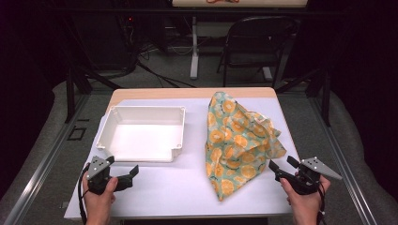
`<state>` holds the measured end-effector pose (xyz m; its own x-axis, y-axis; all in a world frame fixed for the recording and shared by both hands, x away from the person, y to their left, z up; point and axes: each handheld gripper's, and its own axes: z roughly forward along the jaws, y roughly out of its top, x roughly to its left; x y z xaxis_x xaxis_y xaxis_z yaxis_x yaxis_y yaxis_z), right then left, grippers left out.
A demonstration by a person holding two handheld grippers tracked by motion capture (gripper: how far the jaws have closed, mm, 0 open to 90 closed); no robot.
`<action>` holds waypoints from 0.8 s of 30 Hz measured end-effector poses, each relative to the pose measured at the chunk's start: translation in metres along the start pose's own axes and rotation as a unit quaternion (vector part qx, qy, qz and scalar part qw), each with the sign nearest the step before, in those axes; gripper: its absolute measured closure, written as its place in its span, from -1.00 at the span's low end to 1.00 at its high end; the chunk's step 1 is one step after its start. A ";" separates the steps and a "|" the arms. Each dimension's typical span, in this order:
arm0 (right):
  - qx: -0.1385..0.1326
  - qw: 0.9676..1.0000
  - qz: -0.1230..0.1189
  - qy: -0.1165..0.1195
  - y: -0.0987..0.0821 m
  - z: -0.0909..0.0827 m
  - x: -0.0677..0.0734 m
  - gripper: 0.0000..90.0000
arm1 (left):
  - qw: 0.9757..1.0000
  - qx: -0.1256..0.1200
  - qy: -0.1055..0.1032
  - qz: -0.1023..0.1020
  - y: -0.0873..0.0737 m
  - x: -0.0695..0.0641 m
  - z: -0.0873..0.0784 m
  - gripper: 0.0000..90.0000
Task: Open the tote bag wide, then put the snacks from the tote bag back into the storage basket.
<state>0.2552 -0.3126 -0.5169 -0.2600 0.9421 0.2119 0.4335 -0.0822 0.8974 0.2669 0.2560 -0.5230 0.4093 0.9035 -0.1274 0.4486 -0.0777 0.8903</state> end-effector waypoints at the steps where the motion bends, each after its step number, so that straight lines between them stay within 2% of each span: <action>1: -0.002 1.000 -0.001 0.001 0.001 0.000 0.001 -0.53 | 1.000 0.000 0.000 0.000 0.000 0.000 0.000 -0.99; 3: -0.005 1.000 -0.004 0.002 0.006 0.001 0.003 -0.56 | 1.000 0.001 0.002 0.009 0.001 -0.004 0.002 -0.99; 8: -0.025 1.000 -0.008 0.007 0.028 0.004 0.008 -0.62 | 1.000 -0.004 -0.006 0.014 0.006 -0.010 0.004 -0.98; 9: -0.025 1.000 -0.008 0.007 0.028 0.004 0.008 -0.62 | 1.000 -0.004 -0.006 0.014 0.006 -0.010 0.004 -0.98; 10: -0.029 0.999 -0.006 0.014 0.038 0.007 0.010 -0.66 | 1.000 0.000 -0.008 0.021 0.008 -0.012 0.005 -0.98; 14: -0.031 0.999 -0.015 0.019 0.051 0.014 0.013 -0.71 | 1.000 -0.002 -0.011 0.020 0.008 -0.014 0.006 -0.97; 16: -0.030 0.999 -0.020 0.025 0.064 0.025 0.016 -0.80 | 1.000 0.003 -0.014 0.021 0.008 -0.015 0.008 -0.96; 19: -0.031 0.999 -0.026 0.020 0.075 0.037 0.016 -0.84 | 0.999 0.009 -0.019 0.026 0.009 -0.019 0.010 -0.95; 21: -0.032 0.999 -0.021 0.028 0.084 0.046 0.017 -0.88 | 0.999 0.011 -0.022 0.029 0.010 -0.021 0.012 -0.94; 24: -0.019 0.999 -0.025 0.039 0.095 0.061 0.024 -0.94 | 0.999 0.015 -0.028 0.037 0.013 -0.025 0.016 -0.94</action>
<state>0.3425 -0.2785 -0.4503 -0.3478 0.9172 0.1944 0.3851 -0.0493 0.9216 0.2748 0.2257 -0.5155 0.4854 0.8700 -0.0863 0.4387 -0.1570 0.8848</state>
